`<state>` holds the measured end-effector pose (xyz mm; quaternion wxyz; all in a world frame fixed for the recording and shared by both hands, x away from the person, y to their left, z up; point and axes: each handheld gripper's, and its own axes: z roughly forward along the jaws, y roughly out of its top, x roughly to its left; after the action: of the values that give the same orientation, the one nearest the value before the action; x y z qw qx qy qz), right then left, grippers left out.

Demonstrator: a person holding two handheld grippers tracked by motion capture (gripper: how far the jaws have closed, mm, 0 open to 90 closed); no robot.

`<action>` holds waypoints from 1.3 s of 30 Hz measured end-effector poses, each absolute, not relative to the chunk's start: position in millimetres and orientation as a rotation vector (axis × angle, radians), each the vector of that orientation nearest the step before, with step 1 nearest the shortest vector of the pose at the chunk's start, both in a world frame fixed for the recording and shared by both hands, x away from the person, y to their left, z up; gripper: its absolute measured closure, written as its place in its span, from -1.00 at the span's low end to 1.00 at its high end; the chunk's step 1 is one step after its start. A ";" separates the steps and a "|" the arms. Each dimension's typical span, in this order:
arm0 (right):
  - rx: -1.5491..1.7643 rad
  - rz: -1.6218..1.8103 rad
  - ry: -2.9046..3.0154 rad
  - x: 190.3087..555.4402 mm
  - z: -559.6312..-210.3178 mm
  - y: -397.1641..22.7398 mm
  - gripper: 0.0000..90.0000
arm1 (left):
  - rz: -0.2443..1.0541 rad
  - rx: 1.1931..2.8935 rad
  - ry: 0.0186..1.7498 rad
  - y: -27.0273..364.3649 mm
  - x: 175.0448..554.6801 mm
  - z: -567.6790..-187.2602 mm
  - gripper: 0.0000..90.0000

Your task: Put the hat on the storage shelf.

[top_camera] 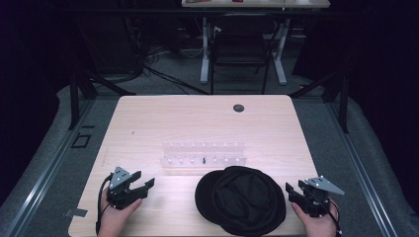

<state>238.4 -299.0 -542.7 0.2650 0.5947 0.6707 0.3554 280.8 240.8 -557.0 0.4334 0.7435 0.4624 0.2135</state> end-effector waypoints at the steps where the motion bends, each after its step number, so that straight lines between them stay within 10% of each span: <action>1: 1.611 0.955 1.820 238.3 -542.6 -298.7 0.14 | 0.533 1.853 1.152 240.7 280.6 -556.9 -0.11; 39: 1.779 1.028 1.954 222.1 -517.6 -295.2 0.46 | 0.491 1.881 1.174 240.6 281.1 -556.6 0.05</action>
<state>222.1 -295.2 -517.6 0.1525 0.6200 0.6811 0.3582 281.1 240.6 -556.6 0.4216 0.7511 0.4686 0.1961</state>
